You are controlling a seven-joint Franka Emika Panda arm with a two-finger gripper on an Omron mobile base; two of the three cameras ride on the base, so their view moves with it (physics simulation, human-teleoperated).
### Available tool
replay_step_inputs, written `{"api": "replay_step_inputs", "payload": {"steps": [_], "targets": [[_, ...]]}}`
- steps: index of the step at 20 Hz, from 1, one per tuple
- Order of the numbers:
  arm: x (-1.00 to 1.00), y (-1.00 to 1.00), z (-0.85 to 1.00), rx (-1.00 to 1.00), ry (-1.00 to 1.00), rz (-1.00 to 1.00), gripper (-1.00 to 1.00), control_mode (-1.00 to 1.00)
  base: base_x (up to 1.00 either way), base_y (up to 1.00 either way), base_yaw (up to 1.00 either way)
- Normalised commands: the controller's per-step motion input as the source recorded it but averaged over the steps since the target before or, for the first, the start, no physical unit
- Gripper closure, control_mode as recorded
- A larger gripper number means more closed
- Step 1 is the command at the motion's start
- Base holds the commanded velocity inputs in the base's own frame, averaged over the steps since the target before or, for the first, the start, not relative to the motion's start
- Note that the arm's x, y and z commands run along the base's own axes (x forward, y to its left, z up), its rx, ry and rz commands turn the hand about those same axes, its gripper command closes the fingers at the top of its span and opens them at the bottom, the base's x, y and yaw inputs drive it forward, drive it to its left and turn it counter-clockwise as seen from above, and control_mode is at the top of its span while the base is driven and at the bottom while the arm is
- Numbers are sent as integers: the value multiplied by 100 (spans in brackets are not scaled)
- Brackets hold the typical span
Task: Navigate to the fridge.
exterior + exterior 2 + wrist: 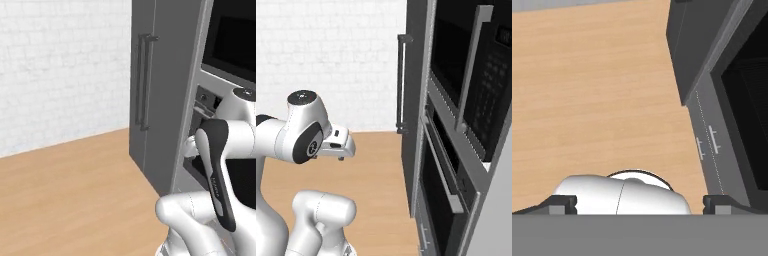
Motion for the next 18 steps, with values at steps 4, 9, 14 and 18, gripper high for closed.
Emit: {"api": "replay_step_inputs", "payload": {"steps": [4,9,14,18], "targets": [[0,0,0,0,0,0,-100,100,100,22,-22],[0,0,0,0,0,0,-100,100,97,23,-29],[0,0,0,0,0,0,-100,100,76,22,-34],[0,0,0,0,0,0,-100,100,54,21,-40]]}}
